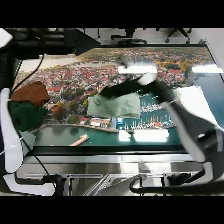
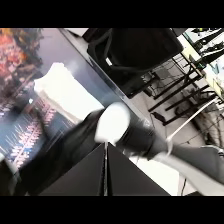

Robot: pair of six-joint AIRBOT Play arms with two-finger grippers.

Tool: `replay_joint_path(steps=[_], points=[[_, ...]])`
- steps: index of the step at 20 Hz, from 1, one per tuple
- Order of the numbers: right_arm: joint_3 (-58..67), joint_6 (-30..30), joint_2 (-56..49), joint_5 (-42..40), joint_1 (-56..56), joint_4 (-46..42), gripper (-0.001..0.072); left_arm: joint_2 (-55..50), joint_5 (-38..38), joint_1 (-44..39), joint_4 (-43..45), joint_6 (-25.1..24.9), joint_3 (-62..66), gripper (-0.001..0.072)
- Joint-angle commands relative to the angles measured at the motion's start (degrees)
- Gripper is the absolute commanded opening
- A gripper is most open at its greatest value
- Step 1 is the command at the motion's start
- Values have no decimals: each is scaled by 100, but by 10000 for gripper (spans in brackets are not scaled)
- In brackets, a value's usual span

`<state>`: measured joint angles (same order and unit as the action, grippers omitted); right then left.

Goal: Fold the shirts.

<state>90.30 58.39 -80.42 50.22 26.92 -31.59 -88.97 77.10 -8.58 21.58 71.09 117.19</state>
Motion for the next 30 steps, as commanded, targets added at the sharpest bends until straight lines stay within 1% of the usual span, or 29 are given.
replay_joint_path(steps=[1,2,4,8,10,11,12,13,15,17,18,19,21,23,25,27,28,29,30], points=[[42,-527,-472,-1628,1309,-42,435,361,129,66,-59,-284,-2,19],[46,-505,-304,-1436,1222,-229,435,398,192,66,-59,-323,-2,19],[46,-188,127,-833,756,-610,435,437,356,66,-66,-323,-2,19],[44,879,839,494,-706,-1893,441,439,400,66,-70,-313,-2,19],[42,1276,949,1113,-1504,-2258,445,437,398,66,-68,-313,-2,19],[28,1377,933,1427,-1923,-2286,461,437,398,66,-68,-313,-2,19],[-46,1451,890,1615,-2253,-2282,542,437,398,66,-68,-313,-2,19],[-208,1473,820,1700,-2524,-2280,562,437,396,66,-66,-313,-2,19],[-621,1440,614,1709,-2793,-2280,562,437,393,66,-68,-313,-2,19],[-857,1401,249,1711,-2833,-2234,563,437,393,66,-66,-313,-2,19],[-892,1303,44,1714,-2809,-2065,565,437,393,66,-63,-313,-2,19],[-892,1182,-138,1707,-2763,-1812,591,437,393,66,-66,-313,-2,19],[-892,1029,-461,1545,-2632,-1414,592,437,393,66,-63,-313,-2,19],[-892,946,-726,1320,-2444,-1239,592,437,393,66,-63,-313,-2,19],[-890,667,-925,1246,-2284,-809,592,437,396,66,-63,-313,-2,19],[-890,577,-1064,1211,-2177,-444,591,437,396,66,-63,-313,-2,19],[-887,455,-1099,1224,-2159,-199,529,437,396,66,-63,-313,-2,19],[-885,208,-1104,1279,-2162,122,241,437,400,63,-63,-313,-4,19],[-848,-11,-1062,1410,-2194,501,24,437,402,66,-66,-313,-2,19]])
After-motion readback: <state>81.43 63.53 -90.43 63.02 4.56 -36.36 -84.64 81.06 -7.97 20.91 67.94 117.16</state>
